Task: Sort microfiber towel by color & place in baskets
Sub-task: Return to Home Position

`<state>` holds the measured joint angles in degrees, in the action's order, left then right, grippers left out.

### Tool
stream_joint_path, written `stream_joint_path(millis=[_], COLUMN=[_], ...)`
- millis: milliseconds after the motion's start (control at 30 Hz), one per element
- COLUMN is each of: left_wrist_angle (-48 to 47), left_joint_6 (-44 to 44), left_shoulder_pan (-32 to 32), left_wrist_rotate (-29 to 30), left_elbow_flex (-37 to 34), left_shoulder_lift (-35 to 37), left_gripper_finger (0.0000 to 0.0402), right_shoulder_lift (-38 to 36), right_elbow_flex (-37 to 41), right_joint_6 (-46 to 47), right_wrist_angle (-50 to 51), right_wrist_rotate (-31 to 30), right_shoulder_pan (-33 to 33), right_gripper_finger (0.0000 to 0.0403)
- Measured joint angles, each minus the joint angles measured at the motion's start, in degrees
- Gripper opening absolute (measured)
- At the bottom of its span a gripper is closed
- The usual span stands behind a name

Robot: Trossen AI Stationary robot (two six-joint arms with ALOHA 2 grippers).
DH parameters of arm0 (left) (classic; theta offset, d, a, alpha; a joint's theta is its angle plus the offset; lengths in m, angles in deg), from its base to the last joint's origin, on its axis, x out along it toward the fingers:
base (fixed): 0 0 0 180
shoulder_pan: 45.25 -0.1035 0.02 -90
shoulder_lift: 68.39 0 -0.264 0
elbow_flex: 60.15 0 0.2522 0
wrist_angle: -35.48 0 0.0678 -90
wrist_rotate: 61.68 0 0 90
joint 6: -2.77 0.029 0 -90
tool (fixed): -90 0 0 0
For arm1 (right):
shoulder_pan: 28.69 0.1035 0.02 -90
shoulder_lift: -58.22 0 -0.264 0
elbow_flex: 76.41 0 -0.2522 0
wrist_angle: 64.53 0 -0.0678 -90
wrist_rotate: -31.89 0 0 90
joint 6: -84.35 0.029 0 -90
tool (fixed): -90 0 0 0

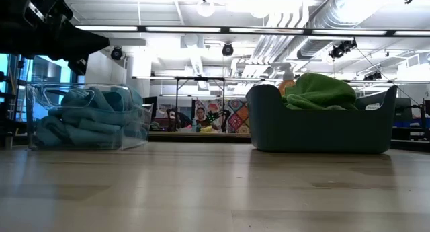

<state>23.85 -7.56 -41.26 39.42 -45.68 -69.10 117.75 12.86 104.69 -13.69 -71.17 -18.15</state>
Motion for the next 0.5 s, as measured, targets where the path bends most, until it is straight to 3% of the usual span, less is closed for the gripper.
stream_joint_path(millis=[233,500], left_wrist_angle=[0.02,0.04], left_joint_6=[0.02,0.02], left_shoulder_pan=[0.0,0.0], left_wrist_rotate=[0.0,-0.02], left_elbow_flex=[0.0,0.0], left_shoulder_lift=[0.0,0.0], left_gripper_finger=[0.0,0.0], right_shoulder_lift=[0.0,-3.86], right_elbow_flex=[0.0,0.0], right_joint_6=[0.0,-5.66], right_wrist_angle=[0.6,8.47], right_wrist_rotate=[1.38,0.76], right_shoulder_pan=[0.0,-0.04], right_gripper_finger=[0.0,0.0])
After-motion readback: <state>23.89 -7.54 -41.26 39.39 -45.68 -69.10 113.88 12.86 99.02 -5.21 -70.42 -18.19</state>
